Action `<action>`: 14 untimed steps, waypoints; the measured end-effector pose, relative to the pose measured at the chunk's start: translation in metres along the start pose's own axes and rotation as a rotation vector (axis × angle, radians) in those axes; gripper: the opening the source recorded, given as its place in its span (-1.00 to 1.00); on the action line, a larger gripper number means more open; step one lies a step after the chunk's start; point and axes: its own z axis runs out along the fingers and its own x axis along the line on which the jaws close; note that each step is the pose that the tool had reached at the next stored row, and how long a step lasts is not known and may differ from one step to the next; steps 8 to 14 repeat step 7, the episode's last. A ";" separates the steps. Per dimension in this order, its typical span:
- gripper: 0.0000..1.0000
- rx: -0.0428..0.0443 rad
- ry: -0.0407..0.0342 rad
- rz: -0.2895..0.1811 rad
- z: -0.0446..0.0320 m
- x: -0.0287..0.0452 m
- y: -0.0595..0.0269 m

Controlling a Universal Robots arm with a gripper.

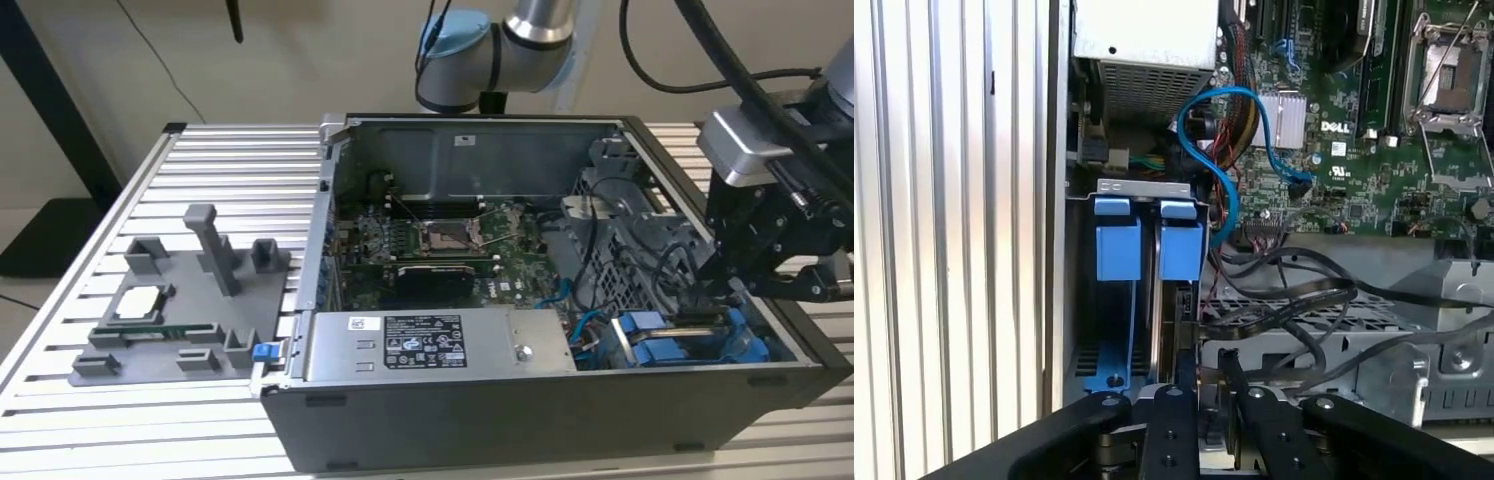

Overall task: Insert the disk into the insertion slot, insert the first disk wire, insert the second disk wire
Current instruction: 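Insert the second disk wire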

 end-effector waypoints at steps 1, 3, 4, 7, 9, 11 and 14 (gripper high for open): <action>1.00 0.0000 -0.0001 0.000 -0.0001 0.0000 0.0000; 1.00 0.0000 0.0001 0.000 -0.0004 -0.0001 0.0000; 1.00 0.0000 0.0002 0.000 -0.0007 -0.0001 0.0000; 1.00 0.0000 0.0002 0.000 -0.0012 -0.0002 -0.0001; 1.00 0.0000 0.0002 0.000 -0.0012 -0.0002 -0.0001; 1.00 0.0000 0.0002 0.000 -0.0012 -0.0002 -0.0001; 1.00 0.0000 0.0002 0.000 -0.0012 -0.0002 -0.0001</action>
